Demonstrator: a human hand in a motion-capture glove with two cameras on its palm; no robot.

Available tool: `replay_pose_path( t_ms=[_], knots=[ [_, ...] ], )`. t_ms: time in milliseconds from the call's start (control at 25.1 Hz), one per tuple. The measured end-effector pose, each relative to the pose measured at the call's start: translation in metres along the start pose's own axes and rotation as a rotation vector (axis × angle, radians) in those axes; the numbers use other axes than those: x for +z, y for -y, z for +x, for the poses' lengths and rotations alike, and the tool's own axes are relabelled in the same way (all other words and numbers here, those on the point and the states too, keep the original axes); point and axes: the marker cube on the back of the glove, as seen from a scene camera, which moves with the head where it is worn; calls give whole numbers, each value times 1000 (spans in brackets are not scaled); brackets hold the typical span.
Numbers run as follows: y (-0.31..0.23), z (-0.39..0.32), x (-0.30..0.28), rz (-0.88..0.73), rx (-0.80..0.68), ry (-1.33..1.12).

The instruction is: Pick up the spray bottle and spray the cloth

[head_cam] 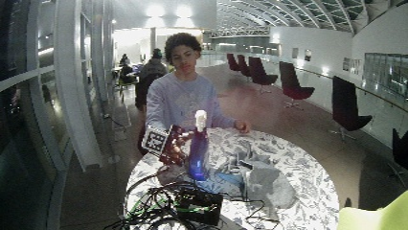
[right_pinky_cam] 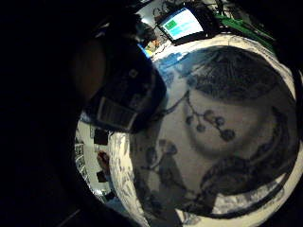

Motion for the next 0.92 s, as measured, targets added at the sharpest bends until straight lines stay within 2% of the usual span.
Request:
replay_pose_path(
  t_ms=[160,599,758,918],
  knots=[
    [16,3,12,-13,23,0],
    [37,3,21,9,-39,-14],
    [35,-11,18,-72,-59,46],
    [28,-33,16,-230,-66,141]
  ],
)
